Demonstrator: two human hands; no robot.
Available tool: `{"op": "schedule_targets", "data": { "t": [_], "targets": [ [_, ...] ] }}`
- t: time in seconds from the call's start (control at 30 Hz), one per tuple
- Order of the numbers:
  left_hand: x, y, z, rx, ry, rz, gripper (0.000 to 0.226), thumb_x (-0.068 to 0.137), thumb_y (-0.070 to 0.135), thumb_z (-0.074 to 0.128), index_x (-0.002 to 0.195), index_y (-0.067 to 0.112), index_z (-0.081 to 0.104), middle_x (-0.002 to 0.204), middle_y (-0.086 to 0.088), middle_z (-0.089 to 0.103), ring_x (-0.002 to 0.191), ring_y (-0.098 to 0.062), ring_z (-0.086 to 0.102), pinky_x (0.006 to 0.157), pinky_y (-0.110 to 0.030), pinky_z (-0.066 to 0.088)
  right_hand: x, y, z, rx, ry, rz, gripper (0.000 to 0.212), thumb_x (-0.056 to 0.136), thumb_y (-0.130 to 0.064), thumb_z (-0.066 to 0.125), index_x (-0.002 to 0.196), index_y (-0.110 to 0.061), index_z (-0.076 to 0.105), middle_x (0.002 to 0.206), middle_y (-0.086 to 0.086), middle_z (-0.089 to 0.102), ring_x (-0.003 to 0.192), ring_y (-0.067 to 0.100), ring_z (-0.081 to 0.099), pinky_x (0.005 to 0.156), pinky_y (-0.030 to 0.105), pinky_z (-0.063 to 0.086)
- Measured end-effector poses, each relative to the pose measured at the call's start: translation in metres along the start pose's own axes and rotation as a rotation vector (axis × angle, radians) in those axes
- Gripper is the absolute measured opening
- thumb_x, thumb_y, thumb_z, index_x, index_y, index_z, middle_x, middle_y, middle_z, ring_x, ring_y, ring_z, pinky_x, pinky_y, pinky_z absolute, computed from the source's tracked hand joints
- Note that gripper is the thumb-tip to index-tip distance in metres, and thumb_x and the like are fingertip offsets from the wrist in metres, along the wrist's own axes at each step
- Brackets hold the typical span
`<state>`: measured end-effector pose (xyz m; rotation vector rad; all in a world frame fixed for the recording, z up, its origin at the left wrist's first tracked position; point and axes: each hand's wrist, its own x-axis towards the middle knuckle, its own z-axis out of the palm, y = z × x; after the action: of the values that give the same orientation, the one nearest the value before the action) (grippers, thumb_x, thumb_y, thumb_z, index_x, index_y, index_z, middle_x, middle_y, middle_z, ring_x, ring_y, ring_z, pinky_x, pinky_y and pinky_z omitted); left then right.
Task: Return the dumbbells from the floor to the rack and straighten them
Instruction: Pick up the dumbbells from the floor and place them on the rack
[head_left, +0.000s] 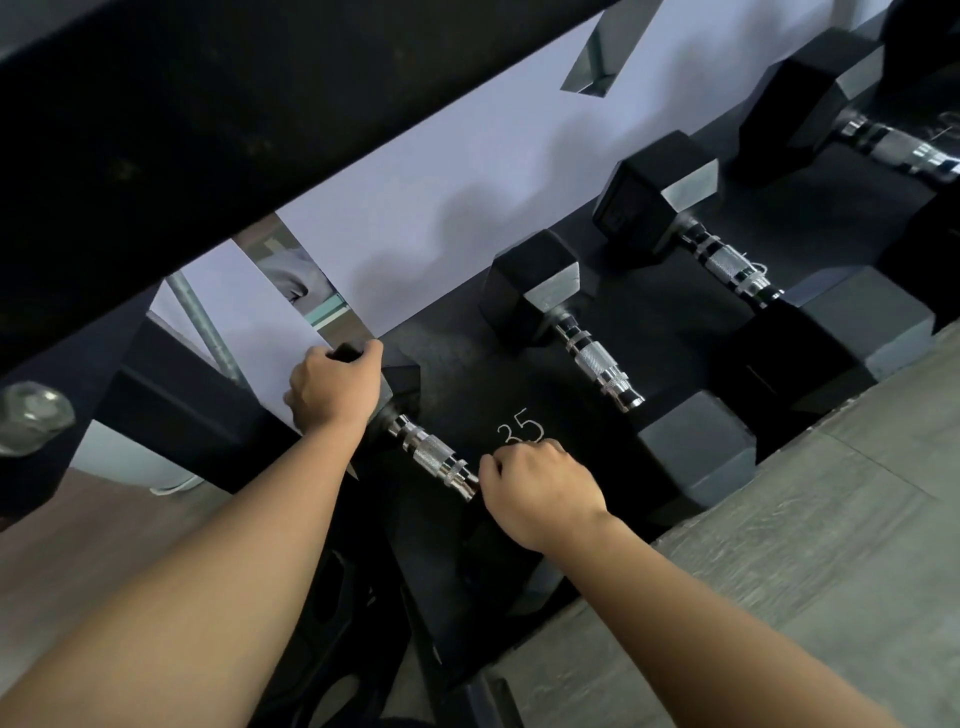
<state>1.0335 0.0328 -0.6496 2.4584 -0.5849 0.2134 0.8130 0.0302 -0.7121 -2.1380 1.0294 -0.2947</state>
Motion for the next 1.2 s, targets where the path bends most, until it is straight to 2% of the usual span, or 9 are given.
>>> {"op": "schedule_targets", "data": {
  "t": [0.27,0.43,0.53,0.7,0.87,0.97,1.07,1.13,1.2],
  "targets": [
    [-0.015,0.020,0.008,-0.013,-0.013,0.069,0.050,0.078,0.054,0.058,0.096,0.009,0.064,0.098,-0.010,0.062,0.103,-0.034,0.056,0.070,-0.041,0.046,-0.014,0.013,0.002,0.032,0.071,-0.026,0.034,0.101,-0.019,0.035,0.095,-0.006,0.065,0.096,0.013,0.068,0.096,0.038,0.060,0.072,0.038,0.047],
    [-0.014,0.023,0.010,0.015,-0.004,0.100,0.051,0.077,0.055,0.056,0.099,0.010,0.063,0.102,-0.014,0.065,0.103,-0.036,0.056,0.077,-0.045,0.050,-0.015,0.014,0.003,0.082,0.088,-0.011,0.038,0.103,-0.024,0.033,0.092,-0.005,0.064,0.099,0.016,0.068,0.100,0.038,0.059,0.083,0.039,0.048],
    [-0.016,0.028,0.009,0.037,-0.023,0.122,0.055,0.075,0.060,0.052,0.097,0.011,0.062,0.098,-0.013,0.065,0.099,-0.037,0.058,0.085,-0.049,0.053,-0.016,0.011,0.004,0.096,0.102,0.030,0.034,0.103,-0.025,0.034,0.082,-0.011,0.058,0.098,0.017,0.068,0.101,0.039,0.058,0.088,0.039,0.046],
    [-0.024,0.051,0.017,0.010,-0.075,0.205,0.050,0.076,0.056,0.056,0.096,0.010,0.060,0.093,-0.008,0.061,0.090,-0.032,0.058,0.077,-0.045,0.053,-0.025,0.014,0.005,0.127,0.135,0.079,0.031,0.101,-0.016,0.032,0.072,-0.014,0.041,0.097,0.016,0.066,0.099,0.038,0.055,0.087,0.041,0.047],
    [-0.028,0.073,0.025,0.041,-0.166,0.312,0.055,0.079,0.057,0.053,0.103,0.009,0.062,0.105,-0.015,0.064,0.103,-0.036,0.058,0.086,-0.053,0.053,-0.028,0.015,0.009,0.094,0.186,0.112,0.038,0.100,-0.014,0.029,0.064,-0.023,0.021,0.107,0.016,0.066,0.103,0.036,0.056,0.084,0.039,0.044],
    [-0.027,0.068,0.024,0.077,-0.171,0.339,0.055,0.081,0.060,0.052,0.103,0.010,0.060,0.105,-0.015,0.063,0.102,-0.038,0.058,0.083,-0.051,0.055,-0.030,0.013,0.009,0.105,0.198,0.109,0.035,0.102,-0.016,0.027,0.068,-0.021,0.028,0.111,0.014,0.065,0.108,0.037,0.054,0.089,0.040,0.044],
    [-0.025,0.066,0.024,0.081,-0.168,0.348,0.056,0.082,0.061,0.052,0.103,0.010,0.061,0.103,-0.014,0.063,0.097,-0.035,0.058,0.073,-0.043,0.053,-0.029,0.016,0.012,0.103,0.209,0.099,0.036,0.101,-0.013,0.026,0.066,-0.021,0.023,0.109,0.012,0.065,0.104,0.035,0.055,0.081,0.037,0.041],
    [-0.024,0.065,0.021,0.086,-0.153,0.345,0.056,0.081,0.061,0.053,0.100,0.010,0.063,0.096,-0.011,0.061,0.085,-0.029,0.055,0.056,-0.032,0.042,-0.029,0.015,0.013,0.097,0.229,0.113,0.035,0.101,-0.014,0.027,0.067,-0.019,0.027,0.107,0.012,0.065,0.103,0.035,0.056,0.079,0.035,0.040],
    [-0.023,0.059,0.017,0.067,-0.139,0.328,0.054,0.080,0.061,0.053,0.096,0.010,0.065,0.090,-0.009,0.060,0.077,-0.026,0.052,0.047,-0.026,0.030,-0.029,0.012,0.012,0.117,0.223,0.133,0.031,0.101,-0.019,0.030,0.071,-0.017,0.039,0.105,0.014,0.066,0.104,0.036,0.055,0.086,0.039,0.047]
  ]
}}
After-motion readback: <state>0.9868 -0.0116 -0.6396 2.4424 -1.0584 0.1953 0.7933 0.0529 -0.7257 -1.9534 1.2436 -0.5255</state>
